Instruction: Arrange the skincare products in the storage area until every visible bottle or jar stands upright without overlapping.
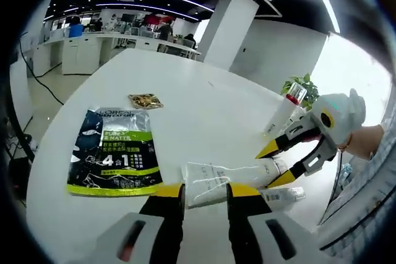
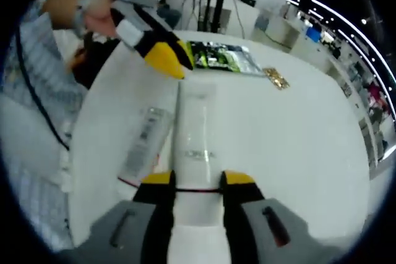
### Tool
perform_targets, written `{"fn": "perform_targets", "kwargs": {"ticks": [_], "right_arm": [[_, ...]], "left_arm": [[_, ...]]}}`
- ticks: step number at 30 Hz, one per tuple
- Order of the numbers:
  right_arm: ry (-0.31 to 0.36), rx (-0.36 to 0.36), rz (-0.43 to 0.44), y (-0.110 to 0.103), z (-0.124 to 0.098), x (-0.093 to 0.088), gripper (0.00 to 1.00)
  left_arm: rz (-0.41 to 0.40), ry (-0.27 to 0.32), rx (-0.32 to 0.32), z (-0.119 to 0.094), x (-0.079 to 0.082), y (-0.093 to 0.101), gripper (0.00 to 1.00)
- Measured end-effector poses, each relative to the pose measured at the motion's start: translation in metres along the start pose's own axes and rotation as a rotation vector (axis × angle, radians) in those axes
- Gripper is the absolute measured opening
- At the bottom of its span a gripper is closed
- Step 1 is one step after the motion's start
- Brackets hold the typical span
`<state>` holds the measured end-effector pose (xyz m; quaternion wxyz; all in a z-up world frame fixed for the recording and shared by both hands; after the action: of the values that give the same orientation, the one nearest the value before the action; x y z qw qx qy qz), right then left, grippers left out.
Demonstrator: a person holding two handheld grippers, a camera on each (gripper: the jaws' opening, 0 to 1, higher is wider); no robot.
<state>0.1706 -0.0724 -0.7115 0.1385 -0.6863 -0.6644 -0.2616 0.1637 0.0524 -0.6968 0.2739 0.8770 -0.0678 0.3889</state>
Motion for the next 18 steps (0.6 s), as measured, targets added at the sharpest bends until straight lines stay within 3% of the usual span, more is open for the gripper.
{"fn": "perform_targets", "kwargs": {"ticks": [8, 11, 18], "right_arm": [[0.013, 0.033, -0.074, -0.009, -0.003, -0.001, 0.28], [0.016, 0.037, -0.098, -0.011, -0.003, -0.001, 0.28], [0.032, 0.049, -0.159, -0.015, -0.004, 0.001, 0.28]], "left_arm": [[-0.032, -0.062, -0.035, 0.001, -0.012, 0.0, 0.26], [-0.082, -0.087, -0.053, 0.0, -0.016, 0.0, 0.25], [-0.113, -0.101, -0.084, -0.001, -0.02, 0.005, 0.24]]}}
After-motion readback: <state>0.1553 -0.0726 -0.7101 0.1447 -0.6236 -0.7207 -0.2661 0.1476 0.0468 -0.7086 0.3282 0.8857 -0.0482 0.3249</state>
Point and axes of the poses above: the point that each gripper's makers call its tool centre point, and the gripper's own axes: z roughly forward along the fingers, y roughly to its right, x roughly out of its top, the point moved 1 cm from there along -z, roughly backward along the fingers, and after that the axes turned 1 degree about -x, right-handed, at the moved point
